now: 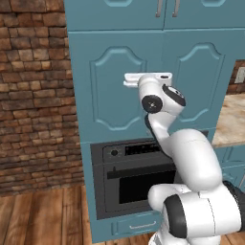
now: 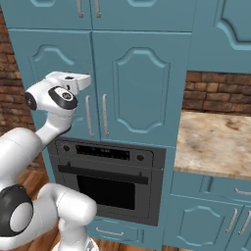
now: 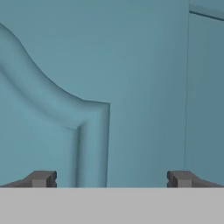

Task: Pick up the sponge and sponge from the sink, and place them back in the cabinet, and close the cabinet doors.

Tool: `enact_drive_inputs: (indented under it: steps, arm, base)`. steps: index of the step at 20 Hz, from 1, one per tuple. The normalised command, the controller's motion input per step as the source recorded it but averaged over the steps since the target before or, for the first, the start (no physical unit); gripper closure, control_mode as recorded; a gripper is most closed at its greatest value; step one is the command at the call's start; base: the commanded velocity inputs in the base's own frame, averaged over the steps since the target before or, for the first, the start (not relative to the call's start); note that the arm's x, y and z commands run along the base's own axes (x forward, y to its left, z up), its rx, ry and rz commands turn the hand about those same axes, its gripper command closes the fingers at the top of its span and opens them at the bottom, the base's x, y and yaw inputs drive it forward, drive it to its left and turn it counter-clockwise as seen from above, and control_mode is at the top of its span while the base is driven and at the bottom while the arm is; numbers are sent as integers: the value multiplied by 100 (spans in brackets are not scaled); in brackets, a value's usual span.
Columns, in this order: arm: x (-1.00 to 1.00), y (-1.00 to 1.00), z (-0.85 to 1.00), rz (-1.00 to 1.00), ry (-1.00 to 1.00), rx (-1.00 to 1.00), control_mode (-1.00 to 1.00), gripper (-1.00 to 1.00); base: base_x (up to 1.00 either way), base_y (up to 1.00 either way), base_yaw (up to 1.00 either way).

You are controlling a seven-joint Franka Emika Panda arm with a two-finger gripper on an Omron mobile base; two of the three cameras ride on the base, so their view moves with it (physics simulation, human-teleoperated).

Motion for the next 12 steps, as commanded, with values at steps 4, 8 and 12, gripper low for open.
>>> enact_drive_inputs:
  steps: [4,8,12]
  arm:
    - [28,0,0,1,0,0,-100,-100]
    - [30,0,0,1,0,0,-100,-100]
    - [30,0,0,2,0,0,-100,-100]
  base:
    - [0,0,0]
    - [0,0,0]
    - [0,0,0]
